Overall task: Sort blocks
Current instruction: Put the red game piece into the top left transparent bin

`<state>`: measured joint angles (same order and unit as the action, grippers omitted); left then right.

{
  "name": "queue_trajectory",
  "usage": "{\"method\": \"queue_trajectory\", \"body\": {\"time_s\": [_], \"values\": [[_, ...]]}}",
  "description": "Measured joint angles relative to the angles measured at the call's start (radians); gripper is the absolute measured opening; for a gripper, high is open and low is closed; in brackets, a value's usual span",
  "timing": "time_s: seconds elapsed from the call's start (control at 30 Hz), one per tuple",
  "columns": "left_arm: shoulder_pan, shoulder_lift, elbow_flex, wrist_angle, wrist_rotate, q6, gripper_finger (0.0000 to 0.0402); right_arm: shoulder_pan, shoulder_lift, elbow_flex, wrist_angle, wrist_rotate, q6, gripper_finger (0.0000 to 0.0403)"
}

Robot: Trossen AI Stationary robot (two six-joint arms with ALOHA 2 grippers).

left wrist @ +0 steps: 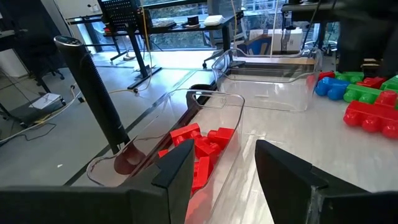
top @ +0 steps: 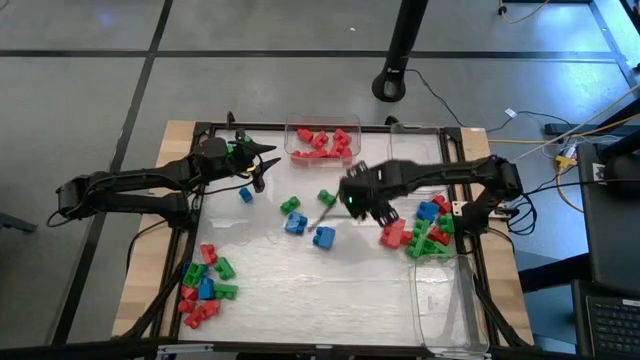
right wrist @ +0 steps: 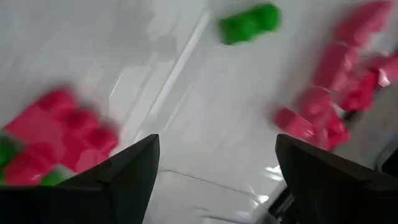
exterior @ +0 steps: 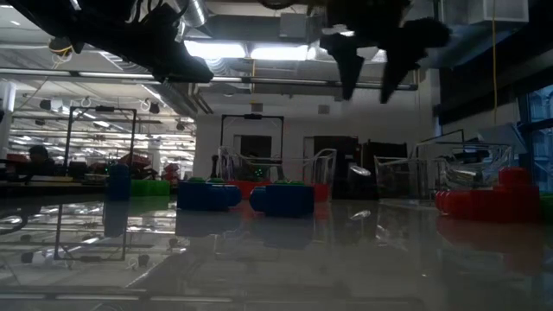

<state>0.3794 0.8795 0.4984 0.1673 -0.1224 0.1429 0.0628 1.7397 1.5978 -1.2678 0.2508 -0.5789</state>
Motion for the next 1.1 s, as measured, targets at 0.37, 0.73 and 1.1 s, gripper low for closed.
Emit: {"method": "queue_trajectory", "body": {"time_s": [0.37,0.73,1.1], "values": [[0.0,0.0,0.0,0.0,0.0,0.0,0.0159,0.157,0.0,-0.259,0.005,-0.078,0.051,0.0319],[0.0,0.0,0.0,0.001,0.0,0.003,0.0159,0.212,0.001,-0.43,0.103,-0.085,0.04,0.0319],[0.0,0.0,0.0,0.002,0.0,0.003,0.0159,0.212,0.0,-0.492,0.222,-0.059,0.023,0.0319]]}}
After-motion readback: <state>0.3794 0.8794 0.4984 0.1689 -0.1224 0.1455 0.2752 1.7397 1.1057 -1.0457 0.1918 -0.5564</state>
